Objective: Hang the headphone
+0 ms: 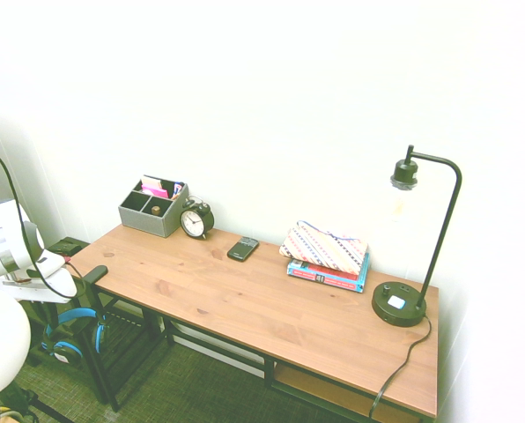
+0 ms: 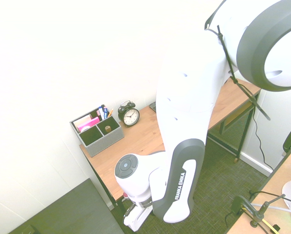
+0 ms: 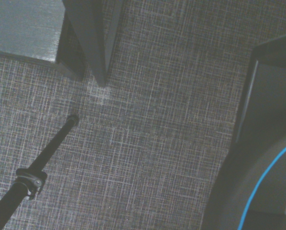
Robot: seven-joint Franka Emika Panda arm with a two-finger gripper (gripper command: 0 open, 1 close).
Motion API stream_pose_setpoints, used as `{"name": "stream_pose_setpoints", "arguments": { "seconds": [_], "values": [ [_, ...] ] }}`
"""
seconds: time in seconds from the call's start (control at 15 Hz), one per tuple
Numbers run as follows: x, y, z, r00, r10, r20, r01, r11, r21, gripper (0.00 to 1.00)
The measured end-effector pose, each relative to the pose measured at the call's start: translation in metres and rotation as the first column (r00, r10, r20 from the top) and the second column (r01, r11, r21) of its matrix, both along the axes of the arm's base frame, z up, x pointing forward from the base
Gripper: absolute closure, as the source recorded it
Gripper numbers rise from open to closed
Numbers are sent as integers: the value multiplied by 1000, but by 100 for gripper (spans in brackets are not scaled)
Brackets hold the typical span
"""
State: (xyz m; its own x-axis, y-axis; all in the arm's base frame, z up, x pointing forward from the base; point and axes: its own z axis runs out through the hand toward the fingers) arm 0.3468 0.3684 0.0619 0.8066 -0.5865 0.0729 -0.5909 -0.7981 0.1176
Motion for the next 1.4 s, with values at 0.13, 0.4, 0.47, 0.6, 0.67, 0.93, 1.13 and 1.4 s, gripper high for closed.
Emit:
{"name": "stream_pose_setpoints", "arguments": {
  "seconds": [0.13,0.4,0.47,0.6,0.67,0.93,1.13,1.4],
  "values": [
    [2,2,-5,1000,1,2,-1,1000,-5,0],
    [8,4,-6,1000,-3,10,3,1000,-4,0],
    [8,4,-6,1000,-4,9,4,1000,-4,0],
    [7,7,-6,1000,-5,7,5,1000,-1,0],
    [6,10,-4,1000,-5,3,5,1000,7,0],
    [23,22,65,995,102,-21,-98,988,120,0],
    [47,-15,143,984,177,-17,-172,971,167,0],
    [62,-105,213,977,212,23,-212,959,188,0]
  ]
}}
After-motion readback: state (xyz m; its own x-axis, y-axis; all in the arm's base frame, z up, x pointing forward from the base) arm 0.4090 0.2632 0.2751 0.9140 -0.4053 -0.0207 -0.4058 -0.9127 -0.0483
